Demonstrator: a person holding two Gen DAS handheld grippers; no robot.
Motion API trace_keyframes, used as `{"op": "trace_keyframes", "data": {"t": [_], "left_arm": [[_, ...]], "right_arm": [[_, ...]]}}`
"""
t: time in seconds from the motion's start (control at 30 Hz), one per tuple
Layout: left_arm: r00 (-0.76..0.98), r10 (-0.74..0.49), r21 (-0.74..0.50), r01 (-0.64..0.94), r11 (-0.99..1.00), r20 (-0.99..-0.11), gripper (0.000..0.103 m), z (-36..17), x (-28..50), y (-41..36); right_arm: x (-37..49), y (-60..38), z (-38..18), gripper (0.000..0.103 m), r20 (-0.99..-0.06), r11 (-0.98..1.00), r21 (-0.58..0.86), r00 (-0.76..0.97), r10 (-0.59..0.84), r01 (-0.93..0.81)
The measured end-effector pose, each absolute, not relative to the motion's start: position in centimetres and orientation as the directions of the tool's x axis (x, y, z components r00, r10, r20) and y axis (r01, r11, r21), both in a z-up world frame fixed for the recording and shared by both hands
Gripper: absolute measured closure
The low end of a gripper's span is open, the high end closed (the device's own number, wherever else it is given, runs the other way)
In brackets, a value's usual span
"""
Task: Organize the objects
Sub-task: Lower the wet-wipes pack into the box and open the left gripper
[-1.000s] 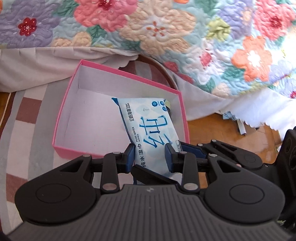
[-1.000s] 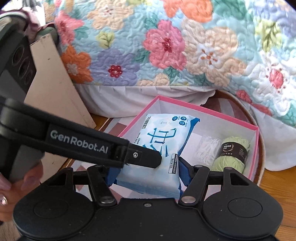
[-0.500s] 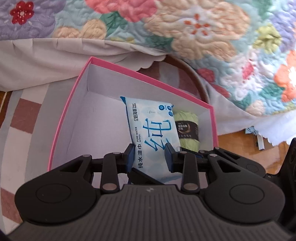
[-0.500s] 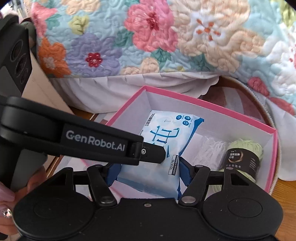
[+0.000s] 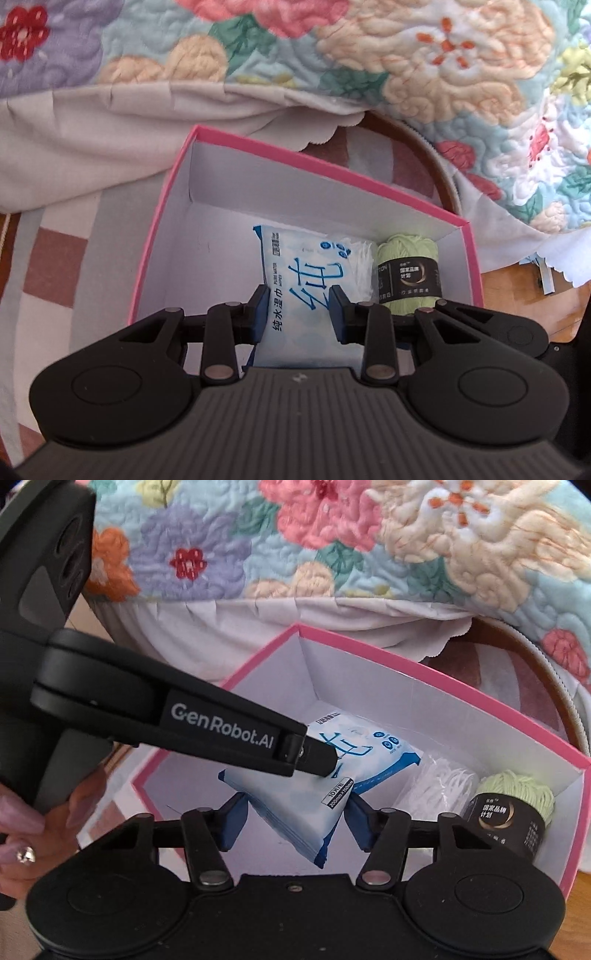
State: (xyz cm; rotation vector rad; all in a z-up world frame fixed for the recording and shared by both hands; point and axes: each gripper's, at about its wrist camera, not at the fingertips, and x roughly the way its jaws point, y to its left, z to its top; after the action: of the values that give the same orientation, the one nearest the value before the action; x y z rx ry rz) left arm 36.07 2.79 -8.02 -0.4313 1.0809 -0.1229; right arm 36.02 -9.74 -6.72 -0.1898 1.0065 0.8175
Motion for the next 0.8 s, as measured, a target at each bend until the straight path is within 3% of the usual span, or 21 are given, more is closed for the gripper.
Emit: {"op": "trace_keyframes", "data": {"t": [0.6,0.8], "left_arm": [[0.482,-0.257,-0.375,-0.165,0.912,-0.837,0.073,-11.6,36.9,3.4],[0.458,-0.283,-0.388,-0.153,0.909,-0.843,0.073,-12.4,36.9,3.2]], "right_arm": [[38.3,-7.2,-9.8,0.045,-0.880,0.684,0.146,0.222,0.421,-0.715],[39.2,-6.9,-11.0,0.048,-0.914,0.748,0.082,0.249,0.319,-0.659]]}}
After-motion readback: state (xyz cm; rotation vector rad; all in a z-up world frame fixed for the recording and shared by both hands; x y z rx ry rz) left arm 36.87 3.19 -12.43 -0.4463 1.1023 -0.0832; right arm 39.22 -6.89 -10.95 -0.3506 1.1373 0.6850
